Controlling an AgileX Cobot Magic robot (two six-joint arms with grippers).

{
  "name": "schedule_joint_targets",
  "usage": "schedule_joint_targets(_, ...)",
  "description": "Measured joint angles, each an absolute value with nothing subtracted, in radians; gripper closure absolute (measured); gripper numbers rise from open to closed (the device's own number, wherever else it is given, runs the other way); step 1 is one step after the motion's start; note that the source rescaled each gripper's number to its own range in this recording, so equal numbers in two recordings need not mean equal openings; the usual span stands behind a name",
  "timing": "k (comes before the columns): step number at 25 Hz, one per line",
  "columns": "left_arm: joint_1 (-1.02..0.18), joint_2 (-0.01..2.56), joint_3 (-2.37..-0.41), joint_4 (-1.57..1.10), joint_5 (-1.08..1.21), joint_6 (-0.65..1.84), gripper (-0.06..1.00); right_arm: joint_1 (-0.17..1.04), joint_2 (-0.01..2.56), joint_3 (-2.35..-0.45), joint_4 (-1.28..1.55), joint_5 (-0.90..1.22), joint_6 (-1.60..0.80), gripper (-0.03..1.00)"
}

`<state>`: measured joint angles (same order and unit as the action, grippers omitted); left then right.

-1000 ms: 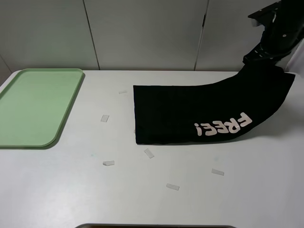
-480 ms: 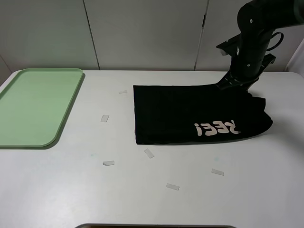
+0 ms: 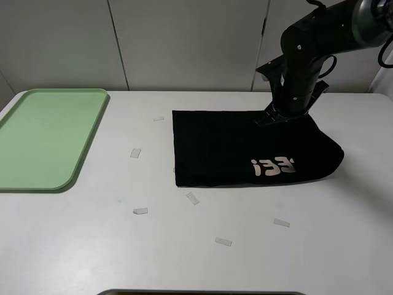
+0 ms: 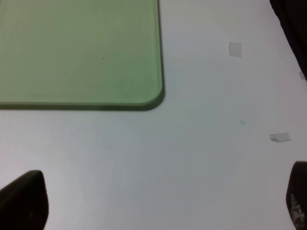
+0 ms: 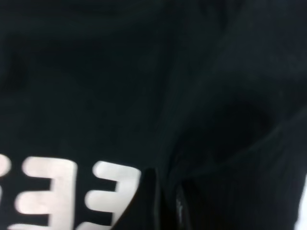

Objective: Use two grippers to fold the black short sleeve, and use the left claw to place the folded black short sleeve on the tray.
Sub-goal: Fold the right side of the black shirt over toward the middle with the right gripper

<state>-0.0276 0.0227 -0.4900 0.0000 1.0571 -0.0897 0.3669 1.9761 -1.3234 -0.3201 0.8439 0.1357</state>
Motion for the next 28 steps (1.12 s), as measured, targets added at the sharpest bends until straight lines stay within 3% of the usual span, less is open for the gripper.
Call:
schedule_joint_targets(4, -0.028, 0.023, -0.490, 0.000, 1.057, -0.090, -0.05, 0.375, 1.979, -1.321, -0.306, 0.827, 0.178, 0.97)
schedule_joint_targets(7, -0.028, 0.023, -0.490, 0.000, 1.057, -0.090, -0.05, 0.375, 1.979, -1.321, -0.295, 0.825, 0.203, 0.89)
schedule_joint_targets(10, -0.028, 0.023, -0.490, 0.000, 1.057, -0.090, -0.05, 0.375, 1.979, -1.321, -0.245, 0.821, 0.217, 0.61)
schedule_joint_targets(11, -0.028, 0.023, -0.490, 0.000, 1.057, -0.090, -0.05, 0.375, 1.979, -1.321, -0.224, 0.820, 0.220, 0.42)
schedule_joint_targets(13, -0.028, 0.023, -0.490, 0.000, 1.057, -0.090, -0.05, 0.375, 1.977, -1.321, -0.177, 0.820, 0.221, 0.15)
schedule_joint_targets(15, -0.028, 0.023, -0.490, 0.000, 1.057, -0.090, -0.05, 0.375, 1.966, -1.321, -0.135, 0.822, 0.221, 0.03)
schedule_joint_targets(20, -0.028, 0.023, -0.490, 0.000, 1.057, -0.090, -0.05, 0.375, 1.890, -1.323, -0.118, 0.820, 0.216, -0.03)
schedule_joint_targets(28, -0.028, 0.023, -0.490, 0.000, 1.057, -0.090, -0.05, 0.375, 1.804, -1.326, -0.275, 0.796, 0.231, -0.03)
